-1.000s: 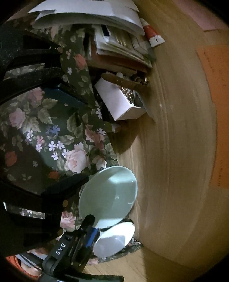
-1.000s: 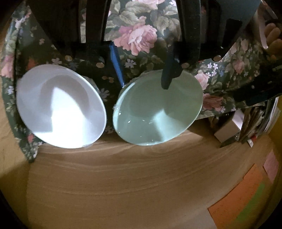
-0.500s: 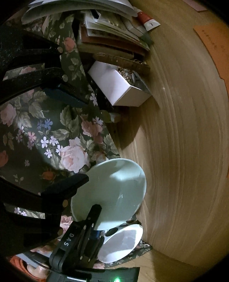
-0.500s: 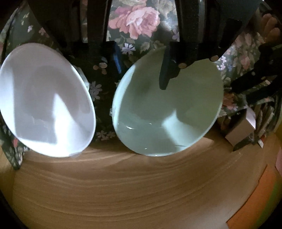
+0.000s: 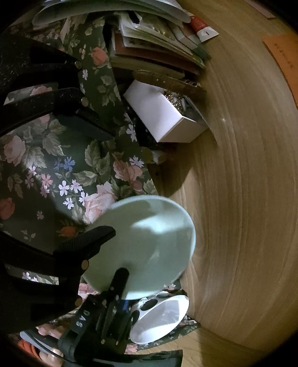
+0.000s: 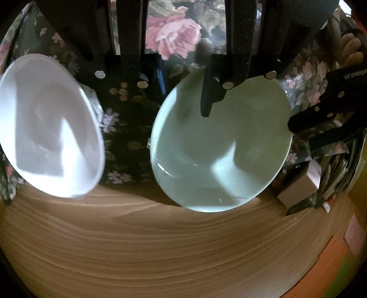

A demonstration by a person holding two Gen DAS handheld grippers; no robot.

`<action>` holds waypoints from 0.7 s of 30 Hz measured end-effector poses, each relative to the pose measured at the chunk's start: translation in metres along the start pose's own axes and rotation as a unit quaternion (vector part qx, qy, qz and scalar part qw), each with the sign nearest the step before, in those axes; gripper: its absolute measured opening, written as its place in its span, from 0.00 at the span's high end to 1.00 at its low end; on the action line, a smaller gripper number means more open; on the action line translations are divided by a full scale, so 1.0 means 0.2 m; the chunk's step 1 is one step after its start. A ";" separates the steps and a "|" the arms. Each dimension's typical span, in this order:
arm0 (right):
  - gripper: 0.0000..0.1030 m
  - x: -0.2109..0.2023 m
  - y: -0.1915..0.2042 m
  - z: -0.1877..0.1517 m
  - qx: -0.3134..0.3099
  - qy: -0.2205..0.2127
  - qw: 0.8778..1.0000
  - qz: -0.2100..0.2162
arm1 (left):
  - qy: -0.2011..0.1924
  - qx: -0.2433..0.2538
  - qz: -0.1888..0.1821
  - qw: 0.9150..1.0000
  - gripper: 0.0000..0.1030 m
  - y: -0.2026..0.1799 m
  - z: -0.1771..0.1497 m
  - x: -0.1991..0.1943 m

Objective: Organize plates and bowls

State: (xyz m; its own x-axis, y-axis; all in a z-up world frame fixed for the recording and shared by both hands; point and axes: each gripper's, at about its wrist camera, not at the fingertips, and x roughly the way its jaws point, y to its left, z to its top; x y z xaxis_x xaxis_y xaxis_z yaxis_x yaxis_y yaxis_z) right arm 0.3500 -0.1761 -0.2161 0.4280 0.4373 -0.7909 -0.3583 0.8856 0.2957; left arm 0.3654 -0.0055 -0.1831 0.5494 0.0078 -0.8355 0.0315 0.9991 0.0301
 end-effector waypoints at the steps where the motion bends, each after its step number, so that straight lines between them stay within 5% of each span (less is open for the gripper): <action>1: 0.78 0.01 0.01 0.01 -0.005 0.002 1.000 0.002 | 0.000 -0.001 0.002 1.000 0.26 0.00 0.00 0.00; 14: 0.79 -0.12 0.17 -0.23 -0.051 0.035 0.997 0.037 | 0.044 0.002 -0.002 0.999 0.26 0.06 -0.11 0.04; 16: 0.74 -0.16 0.12 -0.25 -0.040 0.034 0.998 0.033 | 0.048 0.007 -0.006 0.999 0.27 0.05 -0.13 0.05; 18: 0.57 -0.18 0.08 -0.26 -0.023 0.030 0.999 0.030 | 0.053 0.010 -0.010 0.998 0.31 0.04 -0.16 0.06; 21: 0.54 -0.19 0.04 -0.24 -0.008 0.023 0.999 0.032 | 0.062 0.014 -0.009 0.998 0.42 0.01 -0.16 0.09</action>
State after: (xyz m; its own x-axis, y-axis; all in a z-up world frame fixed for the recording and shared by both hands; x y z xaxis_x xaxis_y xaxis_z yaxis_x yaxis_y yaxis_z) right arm 0.2906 -0.1940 -0.2100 0.3660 0.4850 -0.7942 -0.3972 0.8532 0.3380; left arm 0.3479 -0.0029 -0.2157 0.4406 -0.0034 -0.8977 0.0648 0.9975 0.0280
